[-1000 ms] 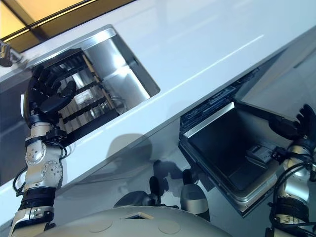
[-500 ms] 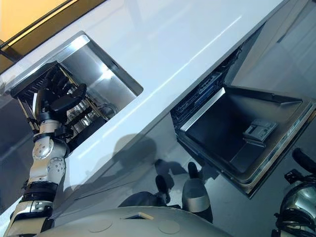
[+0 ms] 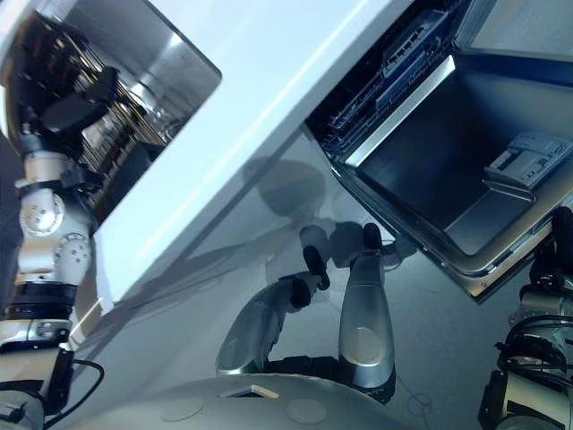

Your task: Pick up plates and place into dishwasher.

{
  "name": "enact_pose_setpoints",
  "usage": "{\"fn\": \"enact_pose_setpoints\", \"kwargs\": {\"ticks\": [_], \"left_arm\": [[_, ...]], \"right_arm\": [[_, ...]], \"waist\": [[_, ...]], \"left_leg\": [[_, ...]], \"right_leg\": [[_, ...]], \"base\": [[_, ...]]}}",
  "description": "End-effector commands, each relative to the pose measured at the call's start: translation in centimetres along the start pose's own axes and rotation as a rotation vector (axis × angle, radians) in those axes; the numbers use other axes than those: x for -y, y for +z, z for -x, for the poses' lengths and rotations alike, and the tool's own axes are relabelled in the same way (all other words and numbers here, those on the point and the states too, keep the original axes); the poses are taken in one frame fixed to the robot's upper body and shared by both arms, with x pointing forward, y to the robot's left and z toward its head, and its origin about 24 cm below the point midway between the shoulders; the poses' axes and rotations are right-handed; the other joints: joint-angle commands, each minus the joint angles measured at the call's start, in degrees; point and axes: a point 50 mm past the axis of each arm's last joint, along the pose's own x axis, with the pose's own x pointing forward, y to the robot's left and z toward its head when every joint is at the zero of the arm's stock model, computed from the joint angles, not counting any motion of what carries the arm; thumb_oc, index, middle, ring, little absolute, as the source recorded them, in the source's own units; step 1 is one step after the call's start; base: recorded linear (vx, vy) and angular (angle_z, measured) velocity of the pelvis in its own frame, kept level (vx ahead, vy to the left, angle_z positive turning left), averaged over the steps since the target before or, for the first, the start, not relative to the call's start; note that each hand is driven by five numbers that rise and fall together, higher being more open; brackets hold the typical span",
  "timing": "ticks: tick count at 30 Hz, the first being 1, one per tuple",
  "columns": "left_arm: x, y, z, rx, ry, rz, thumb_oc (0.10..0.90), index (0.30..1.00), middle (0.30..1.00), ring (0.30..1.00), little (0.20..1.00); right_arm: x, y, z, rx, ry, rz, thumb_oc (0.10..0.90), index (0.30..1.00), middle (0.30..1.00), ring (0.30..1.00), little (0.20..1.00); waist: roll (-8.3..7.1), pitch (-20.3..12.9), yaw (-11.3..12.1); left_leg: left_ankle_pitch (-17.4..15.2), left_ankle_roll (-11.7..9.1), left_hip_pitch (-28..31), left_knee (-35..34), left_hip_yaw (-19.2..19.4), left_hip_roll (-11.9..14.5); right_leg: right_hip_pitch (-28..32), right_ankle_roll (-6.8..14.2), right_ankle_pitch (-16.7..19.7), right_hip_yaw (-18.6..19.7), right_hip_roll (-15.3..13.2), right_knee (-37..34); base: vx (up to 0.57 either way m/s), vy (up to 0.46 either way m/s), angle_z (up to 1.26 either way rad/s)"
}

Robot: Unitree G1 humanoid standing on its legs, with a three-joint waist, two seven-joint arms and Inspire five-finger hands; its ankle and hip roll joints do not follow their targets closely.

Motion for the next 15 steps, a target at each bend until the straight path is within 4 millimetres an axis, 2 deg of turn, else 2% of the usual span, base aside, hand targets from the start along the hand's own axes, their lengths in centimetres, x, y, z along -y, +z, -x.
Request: {"fn": "enact_pose_setpoints", "kwargs": {"ticks": [1,3,5,7,8,9,10,11,13,15], "left_arm": [[1.8,-0.1,0.2,0.136,0.062,0.154,0.8,0.9,0.9,0.9,0.9],[1.9,0.3,0.2,0.147,0.055,0.153,0.8,0.9,0.9,0.9,0.9],[1.9,0.6,0.7,0.16,0.041,0.141,0.8,0.9,0.9,0.9,0.9],[1.7,0.4,1.5,0.167,0.032,0.125,0.8,0.9,0.9,0.9,0.9],[1.8,0.2,1.9,0.169,0.032,0.121,0.8,0.9,0.9,0.9,0.9],[1.8,0.1,2.0,0.17,0.033,0.119,0.8,0.9,0.9,0.9,0.9],[2.0,-0.1,2.1,0.174,0.04,0.111,0.8,0.9,0.9,0.9,0.9],[2.0,-0.1,2.1,0.176,0.043,0.11,0.8,0.9,0.9,0.9,0.9],[2.1,-0.3,1.9,0.178,0.06,0.122,0.8,0.9,0.9,0.9,0.9],[2.0,-0.5,1.9,0.175,0.072,0.136,0.8,0.9,0.9,0.9,0.9]], "right_arm": [[-5.1,-4.5,0.1,-0.237,0.38,-0.022,0.8,0.9,0.9,0.9,0.9],[-7.1,-5.7,0.8,-0.32,0.545,-0.075,0.8,0.9,0.9,0.9,0.9],[-11.9,-6.9,2.6,-0.403,0.817,-0.198,0.8,0.9,0.9,0.9,0.9],[-17.4,-8.1,6.5,-0.47,1.158,-0.314,0.8,0.9,0.9,0.9,0.9],[-21.6,-8.3,10.4,-0.486,1.412,-0.37,0.8,0.9,0.9,0.9,0.9],[-22.3,-8.3,11.1,-0.475,1.441,-0.378,0.8,0.9,0.9,0.9,0.9],[-26.7,-6.7,15.0,-0.414,1.671,-0.378,0.8,0.9,0.9,0.9,0.9],[-27.2,-6.5,15.6,-0.407,1.702,-0.381,0.8,0.9,0.9,0.9,0.9],[-30.8,-3.5,20.6,-0.289,2.003,-0.403,0.8,0.9,0.9,0.9,0.9],[-31.9,-0.1,24.5,-0.137,2.29,-0.476,0.8,0.9,0.9,0.9,0.9]], "waist": [[-2.46,2.6,1.4],[-2.96,2.6,2.3],[-3.92,2.6,3.4],[-5.02,2.6,4.3],[-5.7,2.6,4.8],[-5.86,2.6,4.8],[-6.35,2.6,5.2],[-6.43,2.6,5.2],[-6.58,2.6,5.7],[-6.6,2.6,6.1]], "left_leg": [[-7.3,-0.5,-3.7,7.7,-2.2,-0.3],[-6.5,-0.6,-5.0,7.4,-3.4,-0.7],[-5.9,-0.6,-6.0,7.1,-4.8,-1.2],[-5.1,-0.4,-6.5,6.4,-5.9,-1.6],[-4.5,-0.4,-6.5,5.7,-6.4,-1.8],[-4.4,-0.4,-6.4,5.6,-6.5,-1.8],[-4.0,-0.6,-6.3,4.9,-6.8,-1.7],[-3.9,-0.6,-6.3,4.8,-6.8,-1.7],[-3.5,-0.7,-6.2,4.2,-7.0,-1.8],[-3.5,-0.7,-5.9,4.0,-7.0,-1.8]], "right_leg": [[-3.1,-2.7,-4.8,-5.1,3.2,3.7],[-3.9,-3.1,-4.6,-5.5,3.4,3.8],[-4.0,-3.4,-4.3,-6.3,3.5,3.3],[-3.8,-3.4,-3.9,-7.1,3.6,2.5],[-3.4,-3.2,-3.5,-7.5,3.8,1.5],[-3.2,-3.2,-3.4,-7.5,3.9,1.4],[-2.7,-3.0,-3.1,-7.6,4.1,0.2],[-2.6,-3.0,-3.1,-7.6,4.2,0.0],[-2.0,-3.1,-2.8,-7.3,4.5,-1.3],[-1.3,-3.2,-2.9,-7.0,4.7,-1.8]], "base": [[-0.01,-0.168,0.07],[0.0,-0.161,0.11],[0.0,-0.157,0.15],[0.01,-0.105,-0.05],[0.01,-0.054,-0.25],[0.0,-0.004,-0.54],[-0.01,0.019,-0.5],[-0.01,0.04,-0.61],[0.0,0.058,-0.52],[-0.01,0.077,-0.88]]}}
